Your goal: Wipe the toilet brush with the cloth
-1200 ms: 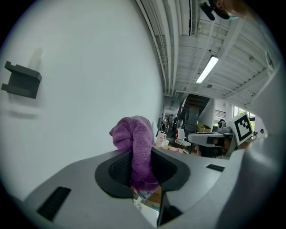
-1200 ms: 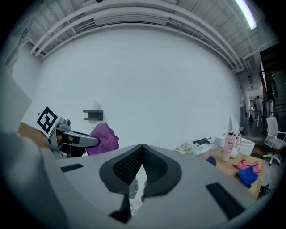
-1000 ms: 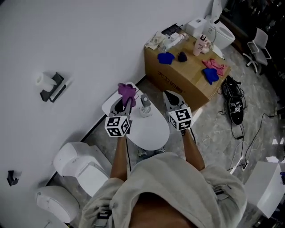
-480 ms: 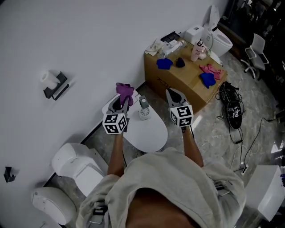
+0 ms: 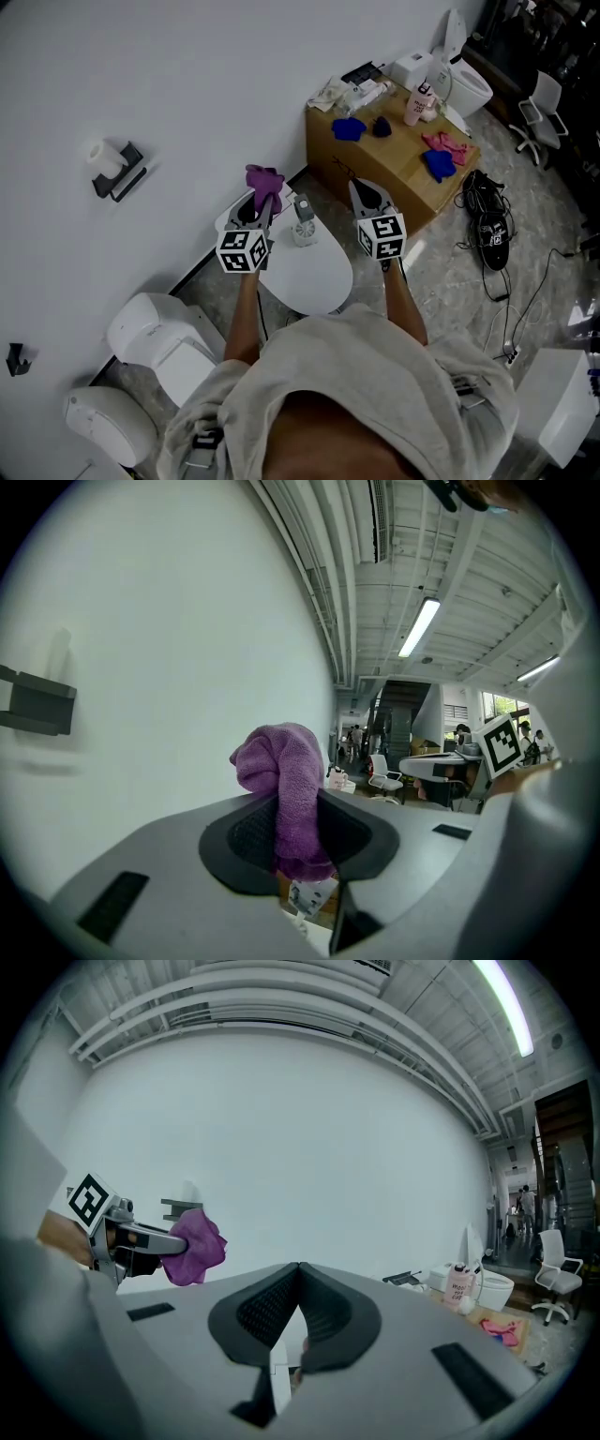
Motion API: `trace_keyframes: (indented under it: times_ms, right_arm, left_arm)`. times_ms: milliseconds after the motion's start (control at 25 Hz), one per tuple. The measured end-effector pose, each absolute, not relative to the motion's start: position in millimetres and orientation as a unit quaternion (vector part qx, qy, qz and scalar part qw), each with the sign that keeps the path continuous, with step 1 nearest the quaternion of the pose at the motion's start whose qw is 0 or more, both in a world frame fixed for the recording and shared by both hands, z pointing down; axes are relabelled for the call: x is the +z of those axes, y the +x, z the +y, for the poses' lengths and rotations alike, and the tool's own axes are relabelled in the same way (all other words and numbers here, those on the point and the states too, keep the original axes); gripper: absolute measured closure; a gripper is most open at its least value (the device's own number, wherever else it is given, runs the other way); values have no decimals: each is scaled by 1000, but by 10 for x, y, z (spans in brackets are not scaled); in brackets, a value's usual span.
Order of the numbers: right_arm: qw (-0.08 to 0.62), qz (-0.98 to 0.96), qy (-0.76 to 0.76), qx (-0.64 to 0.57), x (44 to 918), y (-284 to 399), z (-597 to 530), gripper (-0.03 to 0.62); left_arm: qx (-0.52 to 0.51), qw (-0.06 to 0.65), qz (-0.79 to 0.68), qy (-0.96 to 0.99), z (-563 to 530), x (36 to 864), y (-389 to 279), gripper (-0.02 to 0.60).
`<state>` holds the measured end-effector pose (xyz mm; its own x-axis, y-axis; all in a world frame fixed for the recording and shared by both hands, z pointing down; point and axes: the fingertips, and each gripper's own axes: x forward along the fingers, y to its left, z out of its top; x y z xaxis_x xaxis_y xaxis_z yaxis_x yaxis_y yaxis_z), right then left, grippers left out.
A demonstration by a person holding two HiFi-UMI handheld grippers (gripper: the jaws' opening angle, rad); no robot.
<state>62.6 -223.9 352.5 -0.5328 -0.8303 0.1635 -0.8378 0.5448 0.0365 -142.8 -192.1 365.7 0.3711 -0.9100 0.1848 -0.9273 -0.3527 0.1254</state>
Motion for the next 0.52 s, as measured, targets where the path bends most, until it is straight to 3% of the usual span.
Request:
trace_keyframes:
  times_ms: [520]
  right_arm:
    - [85,-876,474,26,3578,580,-2304,563]
  left_arm:
    - [43,104,-559,821,-1996,3666,-1435,472]
